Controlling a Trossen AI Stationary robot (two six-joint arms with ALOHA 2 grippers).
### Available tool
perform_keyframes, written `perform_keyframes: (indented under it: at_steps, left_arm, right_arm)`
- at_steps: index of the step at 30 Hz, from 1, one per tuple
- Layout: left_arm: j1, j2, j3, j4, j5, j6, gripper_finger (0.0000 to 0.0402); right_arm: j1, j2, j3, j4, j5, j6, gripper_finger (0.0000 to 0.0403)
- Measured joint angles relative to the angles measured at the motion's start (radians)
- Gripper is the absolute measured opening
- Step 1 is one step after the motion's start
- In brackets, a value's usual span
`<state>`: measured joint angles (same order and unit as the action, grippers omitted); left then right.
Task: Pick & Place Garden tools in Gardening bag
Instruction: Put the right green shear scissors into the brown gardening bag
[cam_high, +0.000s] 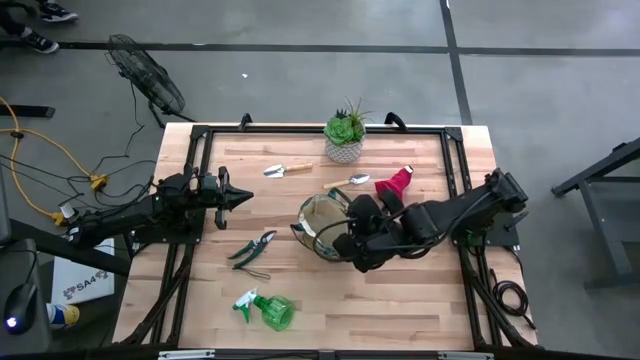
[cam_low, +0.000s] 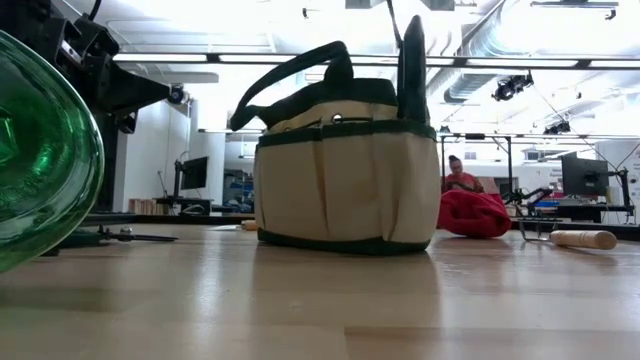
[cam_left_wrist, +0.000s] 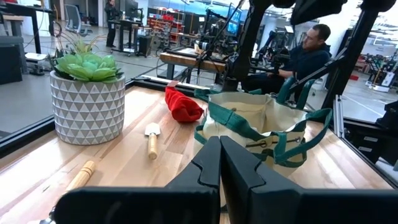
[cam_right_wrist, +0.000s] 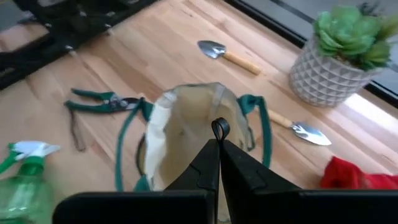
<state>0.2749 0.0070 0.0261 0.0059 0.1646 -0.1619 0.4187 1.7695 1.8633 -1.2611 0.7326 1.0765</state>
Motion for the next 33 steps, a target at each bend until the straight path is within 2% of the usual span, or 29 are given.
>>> perform_keyframes:
  at_steps: [5, 12, 19, 33]
  left_arm:
    - [0.000, 0.000, 0.000, 0.000, 0.000, 0.000, 0.0000]
    - [0.000, 0.000, 0.000, 0.000, 0.000, 0.000, 0.0000]
    - [0.000, 0.000, 0.000, 0.000, 0.000, 0.000, 0.0000]
    - [0.000, 0.000, 0.000, 0.000, 0.000, 0.000, 0.0000]
  right_arm:
    - [-0.008, 0.016, 0.000, 0.009, -0.004, 0.035, 0.0003]
    - [-0.043, 0.033, 0.000, 0.152, 0.000, 0.019, 0.0003]
    - [-0.079, 0.058, 0.000, 0.039, -0.005, 0.116, 0.0003]
    - [-0.138, 0.082, 0.000, 0.036, -0.035, 0.180, 0.0003]
